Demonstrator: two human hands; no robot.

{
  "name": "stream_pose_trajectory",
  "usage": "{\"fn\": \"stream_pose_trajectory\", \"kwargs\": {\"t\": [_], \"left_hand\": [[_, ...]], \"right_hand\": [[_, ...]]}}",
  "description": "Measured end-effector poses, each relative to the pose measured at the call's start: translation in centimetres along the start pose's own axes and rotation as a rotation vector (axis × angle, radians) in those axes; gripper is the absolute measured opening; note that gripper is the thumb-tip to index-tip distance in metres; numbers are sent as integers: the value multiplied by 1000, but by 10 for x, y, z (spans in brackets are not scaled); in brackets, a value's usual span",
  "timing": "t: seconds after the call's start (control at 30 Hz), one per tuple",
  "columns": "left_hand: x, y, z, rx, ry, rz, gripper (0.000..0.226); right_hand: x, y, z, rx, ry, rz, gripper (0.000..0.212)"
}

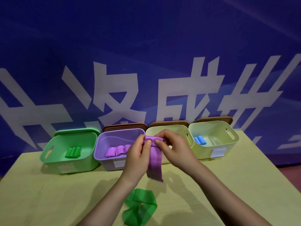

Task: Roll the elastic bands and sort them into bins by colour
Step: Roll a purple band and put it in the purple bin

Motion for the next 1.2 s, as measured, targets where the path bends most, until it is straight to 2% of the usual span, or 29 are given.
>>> {"fn": "stream_pose_trajectory", "kwargs": {"t": [0.07,0.13,0.23,0.33,0.5,0.67,0.77,0.83,0.9,0.97,1.07,1.2], "left_hand": [[0,1,-1,-32,30,-35,15],[0,1,-1,40,51,-16,14],[-1,-6,-2,275,37,167,12],[1,-15,-5,368,-13,359,21],[2,-12,-3,449,35,351,32],[6,-17,-4,454,47,392,25],[6,-22,-3,517,62,414,21],[4,-21,-2,508,55,377,21],[3,-20,-1,477,38,325,21],[4,-16,-2,448,-1,264,21],[4,-8,-3,368,-51,179,21],[6,-3,2,348,-35,169,19]], "right_hand": [[2,-4,-1,74,35,58,10],[2,-7,-2,76,69,85,11],[0,-10,1,74,129,130,14],[-1,-11,4,95,166,183,11],[1,-13,3,219,121,259,14],[2,-13,2,211,24,301,27],[3,-10,5,28,-78,227,31],[4,-6,7,-143,-159,93,36],[6,-1,5,-240,-158,-35,36],[6,2,2,-268,-119,-106,27],[4,2,-1,-257,-77,-105,14],[3,3,-1,-261,-97,-103,16]]}}
Point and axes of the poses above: each hand's wrist, its own x-axis away from the middle knuckle, its own z-axis out of the back of the hand, y = z × x, the point moved 5 cm from there along -x, towards the middle knuckle, and after that the axes turned 2 degrees about x, right-handed, at the moved point
